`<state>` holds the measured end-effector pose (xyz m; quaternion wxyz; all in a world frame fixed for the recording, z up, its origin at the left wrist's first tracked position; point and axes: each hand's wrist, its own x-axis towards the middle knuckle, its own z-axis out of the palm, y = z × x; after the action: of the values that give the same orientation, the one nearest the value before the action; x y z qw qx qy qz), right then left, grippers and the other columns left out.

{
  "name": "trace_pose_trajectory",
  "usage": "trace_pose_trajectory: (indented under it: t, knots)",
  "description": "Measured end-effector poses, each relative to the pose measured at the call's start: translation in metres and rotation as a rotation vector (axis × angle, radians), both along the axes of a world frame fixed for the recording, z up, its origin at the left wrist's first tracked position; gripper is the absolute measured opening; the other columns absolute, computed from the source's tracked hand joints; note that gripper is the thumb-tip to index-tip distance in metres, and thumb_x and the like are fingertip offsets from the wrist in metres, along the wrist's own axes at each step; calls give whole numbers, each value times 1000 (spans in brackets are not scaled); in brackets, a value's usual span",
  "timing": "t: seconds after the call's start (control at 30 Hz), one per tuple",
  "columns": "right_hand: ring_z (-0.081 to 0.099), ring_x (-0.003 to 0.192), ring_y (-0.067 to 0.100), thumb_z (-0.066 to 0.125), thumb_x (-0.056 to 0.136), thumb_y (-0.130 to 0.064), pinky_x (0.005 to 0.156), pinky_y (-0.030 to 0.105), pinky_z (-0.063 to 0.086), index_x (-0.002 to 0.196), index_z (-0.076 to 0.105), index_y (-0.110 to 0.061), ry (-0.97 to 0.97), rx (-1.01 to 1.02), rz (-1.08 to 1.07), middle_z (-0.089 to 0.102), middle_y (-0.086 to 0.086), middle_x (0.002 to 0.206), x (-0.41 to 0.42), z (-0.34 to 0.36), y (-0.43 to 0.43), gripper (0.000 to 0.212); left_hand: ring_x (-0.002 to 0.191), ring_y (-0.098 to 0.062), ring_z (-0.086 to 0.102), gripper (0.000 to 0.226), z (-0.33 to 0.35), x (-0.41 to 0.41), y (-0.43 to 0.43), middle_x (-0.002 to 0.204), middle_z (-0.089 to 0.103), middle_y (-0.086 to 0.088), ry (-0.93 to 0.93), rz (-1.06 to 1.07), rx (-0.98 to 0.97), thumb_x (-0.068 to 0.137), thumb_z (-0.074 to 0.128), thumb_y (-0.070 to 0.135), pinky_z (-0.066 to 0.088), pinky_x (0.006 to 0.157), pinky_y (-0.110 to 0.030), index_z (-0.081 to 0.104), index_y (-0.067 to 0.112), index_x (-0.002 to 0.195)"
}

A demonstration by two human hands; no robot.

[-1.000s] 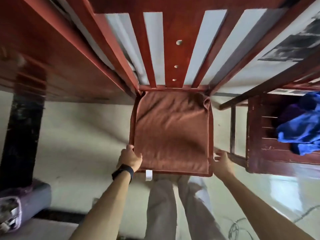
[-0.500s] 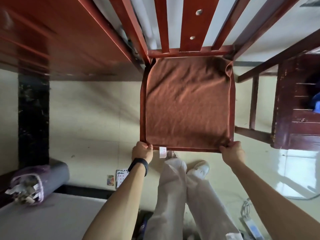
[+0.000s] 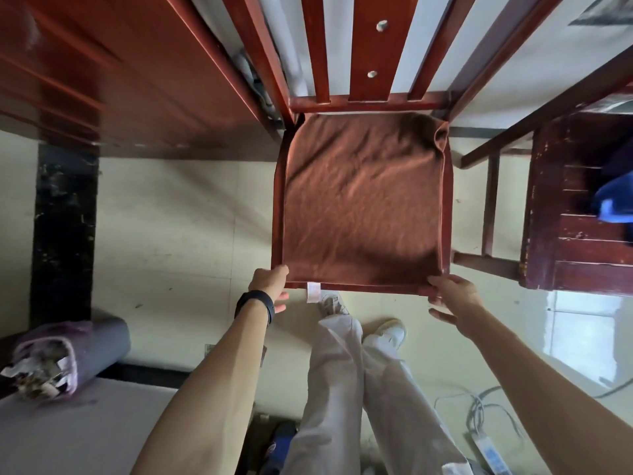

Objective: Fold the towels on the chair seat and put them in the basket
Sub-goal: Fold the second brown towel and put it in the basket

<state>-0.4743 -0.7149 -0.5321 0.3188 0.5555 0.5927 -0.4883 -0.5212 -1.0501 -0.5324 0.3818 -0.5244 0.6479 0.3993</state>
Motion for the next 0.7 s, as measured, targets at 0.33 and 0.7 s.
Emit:
trace_pose_trajectory:
  t: [0.33,0.7]
  knots:
    - [64,68,15,59,96,-23,62,29,52,100,61,-17,24,19,88,72,1,86,9,-13,-2,8,85,-32,70,19,-21,17,0,82,73,-13,82,-288,-190,79,63,28,59,83,-41,61,16,64]
    - [64,82,21,61,98,-24,76,37,52,92,64,-19,446,-97,-151,66,5,92,-74,86,17,9,89,-16,68,10,81,-75,-7,102,71,-2,438,280,279,96,57,22,51,75,-30,63,20,104]
